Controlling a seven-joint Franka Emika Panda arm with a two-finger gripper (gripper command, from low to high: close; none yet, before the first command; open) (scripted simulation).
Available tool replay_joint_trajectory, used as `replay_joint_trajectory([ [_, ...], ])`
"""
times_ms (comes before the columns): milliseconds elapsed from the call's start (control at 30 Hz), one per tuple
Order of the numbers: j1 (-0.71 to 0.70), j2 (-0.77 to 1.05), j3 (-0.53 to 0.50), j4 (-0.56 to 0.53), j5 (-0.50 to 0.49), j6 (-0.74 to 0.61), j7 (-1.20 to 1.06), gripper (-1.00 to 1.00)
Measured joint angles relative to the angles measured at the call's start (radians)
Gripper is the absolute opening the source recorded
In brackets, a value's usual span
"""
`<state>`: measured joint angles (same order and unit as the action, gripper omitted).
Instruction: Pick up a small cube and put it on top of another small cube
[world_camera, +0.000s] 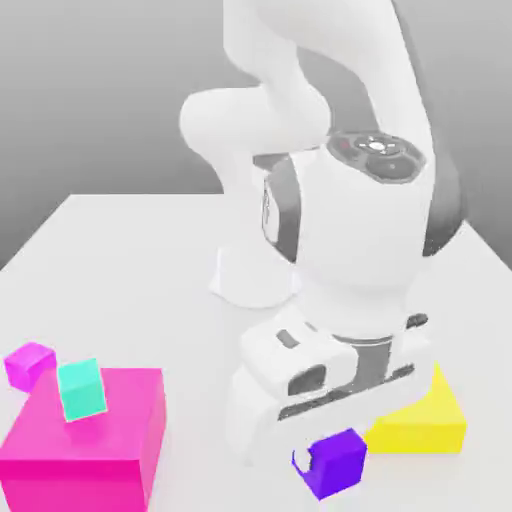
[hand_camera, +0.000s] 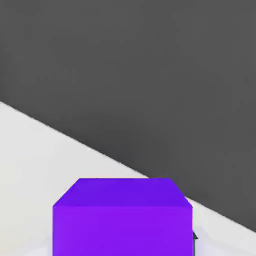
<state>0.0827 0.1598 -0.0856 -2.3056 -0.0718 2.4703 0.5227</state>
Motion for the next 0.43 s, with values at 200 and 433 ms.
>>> replay_joint_trajectory([
  [200, -0.289, -0.227, -0.152, -0.145, 0.034, -0.084, 0.041, -1.0],
  [433, -0.299, -0.136, -0.155, -0.204, 0.087, 0.061, 0.012, 1.0],
])
